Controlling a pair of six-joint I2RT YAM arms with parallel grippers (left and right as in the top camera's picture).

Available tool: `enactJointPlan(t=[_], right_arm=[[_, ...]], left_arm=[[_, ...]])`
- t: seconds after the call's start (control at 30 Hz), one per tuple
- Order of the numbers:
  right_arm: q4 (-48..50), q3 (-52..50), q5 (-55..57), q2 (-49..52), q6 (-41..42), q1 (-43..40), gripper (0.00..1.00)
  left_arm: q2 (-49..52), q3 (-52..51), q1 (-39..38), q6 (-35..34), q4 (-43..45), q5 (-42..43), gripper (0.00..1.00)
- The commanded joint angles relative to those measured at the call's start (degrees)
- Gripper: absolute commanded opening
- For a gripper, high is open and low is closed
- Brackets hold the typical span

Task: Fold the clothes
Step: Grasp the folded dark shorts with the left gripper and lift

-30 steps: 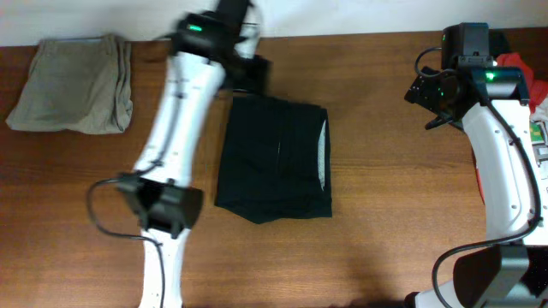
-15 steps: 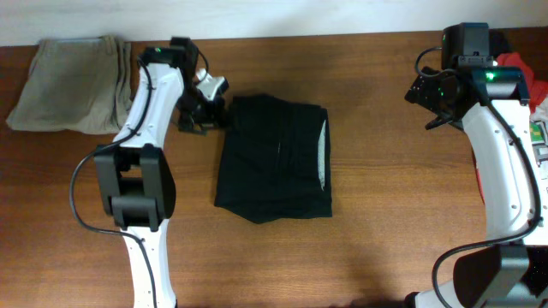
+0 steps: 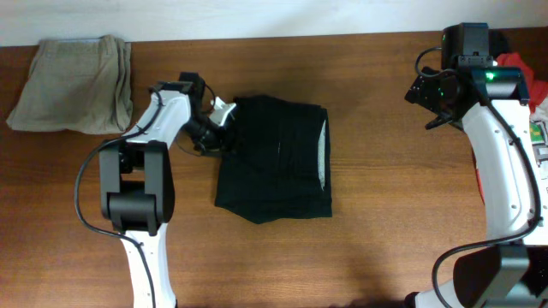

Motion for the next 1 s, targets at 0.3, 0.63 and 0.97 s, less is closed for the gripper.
enactJointPlan(t=[0.3,0.63,0.97], right_arm=[[-0.1,0.3,1.1,0.2,0.5,0.0,0.99],[0.0,0.3,1.1,0.2,0.5,0.0,0.99],[0.0,0.3,1.1,0.2,0.5,0.0,0.99]], left_arm=[[2.5,3.5,-0.2,-9.7,9.4,-12.9,0.01],[2.5,27.9,6.8,-3.3,7.0,-31.3,0.00],[2.5,34.2,13.6,4.7,9.4,-46.0,0.00]])
